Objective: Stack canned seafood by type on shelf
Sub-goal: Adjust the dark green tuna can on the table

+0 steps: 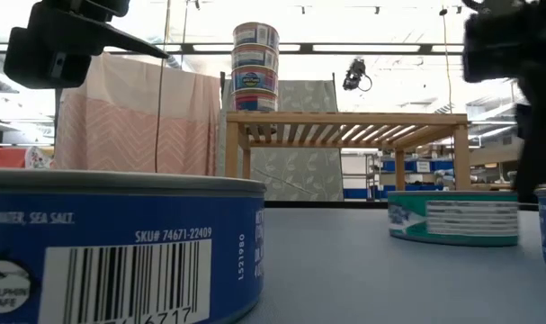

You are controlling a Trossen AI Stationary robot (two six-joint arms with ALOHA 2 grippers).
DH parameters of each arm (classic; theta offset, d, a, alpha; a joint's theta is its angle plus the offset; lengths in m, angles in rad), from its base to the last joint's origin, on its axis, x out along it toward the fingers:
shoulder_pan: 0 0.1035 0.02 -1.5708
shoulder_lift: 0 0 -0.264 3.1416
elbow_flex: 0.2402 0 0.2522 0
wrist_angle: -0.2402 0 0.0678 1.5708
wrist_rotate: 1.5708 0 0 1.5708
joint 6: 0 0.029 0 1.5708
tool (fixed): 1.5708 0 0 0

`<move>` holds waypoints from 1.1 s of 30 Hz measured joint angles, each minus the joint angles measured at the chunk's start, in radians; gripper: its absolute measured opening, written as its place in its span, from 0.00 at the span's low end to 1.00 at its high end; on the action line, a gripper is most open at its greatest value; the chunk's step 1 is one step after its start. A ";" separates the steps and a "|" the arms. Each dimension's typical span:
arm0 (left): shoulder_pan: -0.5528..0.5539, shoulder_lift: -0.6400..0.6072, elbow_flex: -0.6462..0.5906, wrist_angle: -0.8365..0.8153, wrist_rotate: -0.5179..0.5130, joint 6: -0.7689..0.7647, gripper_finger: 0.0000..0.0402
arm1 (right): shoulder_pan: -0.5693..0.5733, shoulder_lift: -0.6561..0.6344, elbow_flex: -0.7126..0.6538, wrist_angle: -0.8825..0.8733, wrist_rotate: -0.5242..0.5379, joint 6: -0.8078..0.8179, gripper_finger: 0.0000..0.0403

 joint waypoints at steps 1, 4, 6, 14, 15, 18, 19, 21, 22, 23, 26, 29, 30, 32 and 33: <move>0.000 0.000 0.000 0.000 0.000 0.000 0.56 | -0.008 0.000 0.000 0.023 0.001 -0.018 0.18; 0.000 0.000 0.000 -0.002 0.000 0.001 0.56 | -0.033 0.000 0.000 0.057 0.004 -0.066 0.18; 0.000 0.000 0.000 -0.007 -0.001 0.001 0.56 | -0.055 0.000 0.000 0.047 0.022 -0.083 0.18; 0.000 0.000 0.000 -0.009 -0.003 0.052 0.56 | -0.212 0.000 -0.001 -0.026 0.088 -0.170 0.17; 0.000 0.000 0.000 -0.009 -0.004 0.054 0.56 | -0.233 0.000 -0.001 -0.031 0.088 -0.172 0.16; 0.001 -0.016 0.000 -0.018 -0.003 0.060 0.56 | -0.275 -0.010 -0.001 0.039 0.057 -0.246 0.14; 0.001 -0.027 0.000 -0.025 -0.004 0.071 0.56 | -0.280 -0.017 -0.001 0.081 0.029 -0.279 0.13; 0.001 -0.055 0.000 -0.053 -0.014 0.083 0.56 | -0.281 -0.027 -0.001 0.165 -0.019 -0.341 0.10; 0.001 -0.071 0.000 -0.070 -0.020 0.088 0.56 | -0.277 -0.029 -0.001 0.210 -0.040 -0.371 0.09; 0.002 -0.086 0.000 -0.078 -0.026 0.102 0.56 | -0.268 -0.031 -0.001 0.260 -0.067 -0.411 0.07; 0.001 -0.133 0.000 -0.080 -0.040 0.185 0.56 | -0.231 -0.032 -0.001 0.404 -0.158 -0.535 0.02; 0.001 -0.163 0.001 -0.079 -0.010 0.272 0.56 | -0.195 -0.014 0.000 0.441 -0.179 -0.554 0.01; 0.001 -0.168 0.001 -0.081 -0.001 0.289 0.56 | -0.185 0.001 0.000 0.432 -0.171 -0.539 0.01; -0.002 -0.174 0.001 -0.081 0.012 0.315 0.56 | -0.175 0.036 0.000 0.430 -0.159 -0.499 0.01; -0.002 -0.177 0.001 -0.081 0.021 0.317 0.56 | -0.171 0.056 0.000 0.428 -0.150 -0.476 0.01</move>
